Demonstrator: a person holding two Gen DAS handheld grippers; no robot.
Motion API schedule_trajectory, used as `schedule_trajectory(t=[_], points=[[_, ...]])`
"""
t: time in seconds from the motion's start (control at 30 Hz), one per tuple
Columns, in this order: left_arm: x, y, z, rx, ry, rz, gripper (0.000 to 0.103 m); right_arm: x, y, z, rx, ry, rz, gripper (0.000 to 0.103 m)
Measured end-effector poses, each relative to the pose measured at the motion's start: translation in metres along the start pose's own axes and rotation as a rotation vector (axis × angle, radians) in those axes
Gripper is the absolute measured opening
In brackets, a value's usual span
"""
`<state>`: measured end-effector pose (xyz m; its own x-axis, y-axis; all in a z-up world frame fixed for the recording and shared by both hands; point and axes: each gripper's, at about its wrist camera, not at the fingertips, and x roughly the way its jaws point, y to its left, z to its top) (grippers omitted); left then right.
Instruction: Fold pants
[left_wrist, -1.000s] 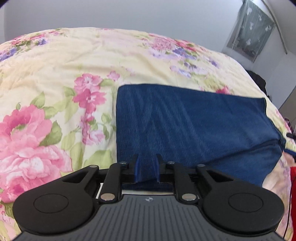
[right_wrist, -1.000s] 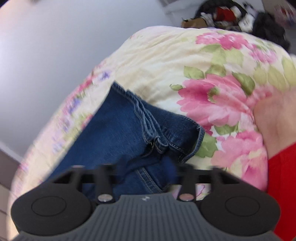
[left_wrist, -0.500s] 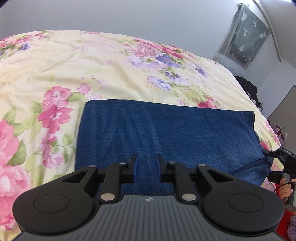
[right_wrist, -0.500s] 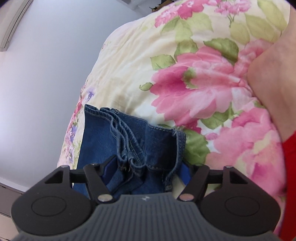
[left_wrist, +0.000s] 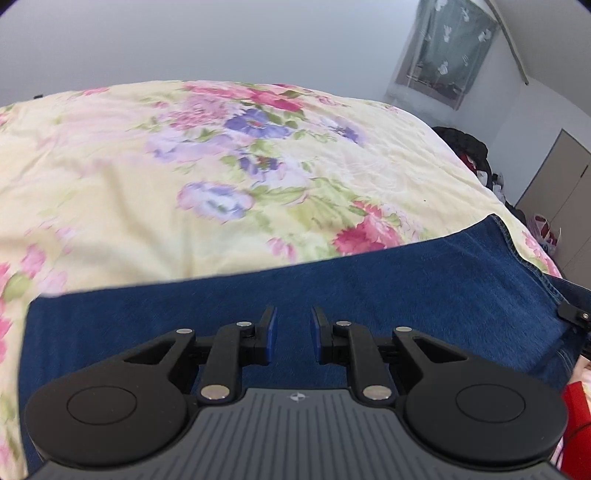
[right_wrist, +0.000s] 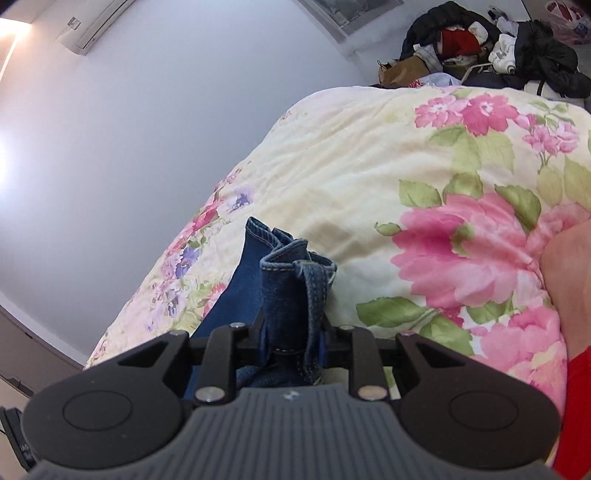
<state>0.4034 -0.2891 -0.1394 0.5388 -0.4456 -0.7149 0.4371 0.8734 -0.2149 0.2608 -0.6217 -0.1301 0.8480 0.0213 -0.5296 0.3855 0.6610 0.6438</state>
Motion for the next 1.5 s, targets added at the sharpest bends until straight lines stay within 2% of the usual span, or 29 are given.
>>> schedule_trajectory(t=[0.13, 0.3, 0.43, 0.53, 0.8, 0.93, 1.1, 1.2, 1.27, 1.37, 1.5], points=[[0.036, -0.011, 0.012, 0.044, 0.023, 0.009, 0.02, 0.0, 0.001, -0.001, -0.007, -0.003, 0.0, 0.02], [0.069, -0.022, 0.014, 0.102, 0.058, 0.084, 0.021, 0.0, 0.013, -0.005, -0.11, -0.03, -0.026, 0.019], [0.065, -0.036, 0.01, 0.156, 0.032, 0.149, 0.021, -0.001, 0.02, -0.007, -0.154, -0.05, -0.039, 0.019], [0.042, -0.044, 0.001, 0.156, 0.033, 0.098, 0.021, -0.003, 0.018, -0.008, -0.119, -0.056, -0.044, 0.019], [-0.011, -0.075, -0.065, 0.235, 0.082, -0.011, 0.017, -0.013, 0.022, -0.015, -0.048, -0.1, -0.014, 0.02], [-0.015, -0.087, -0.089, 0.247, 0.104, 0.001, 0.012, -0.013, 0.019, -0.017, -0.03, -0.102, -0.016, 0.02], [-0.008, -0.093, -0.09, 0.275, 0.148, 0.015, 0.012, -0.013, 0.023, -0.019, -0.068, -0.103, -0.018, 0.02], [-0.023, -0.079, -0.08, 0.188, 0.159, -0.043, 0.012, -0.016, 0.025, -0.018, -0.072, -0.109, -0.01, 0.019], [-0.046, -0.065, -0.078, 0.167, 0.125, -0.056, 0.012, -0.018, 0.031, -0.018, -0.093, -0.113, -0.009, 0.019], [-0.081, -0.037, -0.075, 0.19, 0.091, -0.009, 0.012, -0.025, 0.055, -0.019, -0.173, -0.129, -0.021, 0.019], [-0.126, 0.016, -0.066, 0.203, 0.048, 0.103, 0.012, -0.04, 0.103, -0.029, -0.286, -0.157, 0.002, 0.019]])
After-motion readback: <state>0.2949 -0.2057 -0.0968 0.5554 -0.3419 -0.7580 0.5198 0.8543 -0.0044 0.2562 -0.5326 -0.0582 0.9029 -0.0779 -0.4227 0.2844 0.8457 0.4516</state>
